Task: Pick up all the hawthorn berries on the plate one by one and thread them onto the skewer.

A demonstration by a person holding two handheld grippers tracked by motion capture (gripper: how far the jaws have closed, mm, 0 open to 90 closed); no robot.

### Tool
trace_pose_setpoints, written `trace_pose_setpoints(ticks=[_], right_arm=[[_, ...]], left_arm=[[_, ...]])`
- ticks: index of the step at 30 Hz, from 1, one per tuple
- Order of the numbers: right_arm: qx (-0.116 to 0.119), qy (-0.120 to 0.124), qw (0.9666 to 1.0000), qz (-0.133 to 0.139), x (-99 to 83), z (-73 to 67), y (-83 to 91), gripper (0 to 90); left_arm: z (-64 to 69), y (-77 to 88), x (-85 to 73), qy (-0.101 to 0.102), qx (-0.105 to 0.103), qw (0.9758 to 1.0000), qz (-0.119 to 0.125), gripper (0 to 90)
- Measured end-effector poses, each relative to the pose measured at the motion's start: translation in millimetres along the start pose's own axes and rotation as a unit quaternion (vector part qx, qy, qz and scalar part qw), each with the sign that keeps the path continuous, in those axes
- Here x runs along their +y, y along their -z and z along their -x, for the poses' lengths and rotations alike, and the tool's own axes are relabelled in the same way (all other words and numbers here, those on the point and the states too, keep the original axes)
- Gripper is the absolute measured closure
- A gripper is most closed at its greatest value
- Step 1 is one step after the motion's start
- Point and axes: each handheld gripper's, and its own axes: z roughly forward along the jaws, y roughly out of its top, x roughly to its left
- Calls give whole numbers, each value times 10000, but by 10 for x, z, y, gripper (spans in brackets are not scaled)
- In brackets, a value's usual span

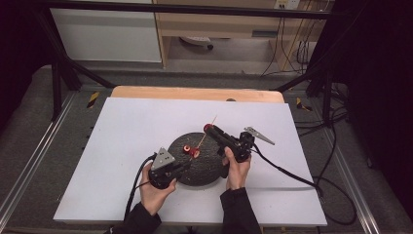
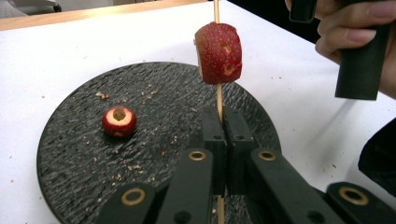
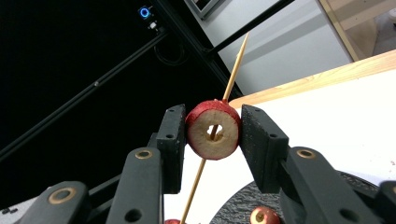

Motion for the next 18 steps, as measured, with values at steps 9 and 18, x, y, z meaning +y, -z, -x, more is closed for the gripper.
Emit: trace_pose_setpoints(ticks=[9,18], right_arm=[[15,77,10000,-49,-39,-18,17,620],[19,130,9998,-138,-99,-31,30,620]], left_arm=[[0,-43,54,5,-22,10000,4,885],[-1,-76,94,11,-20,10000,-5,885]])
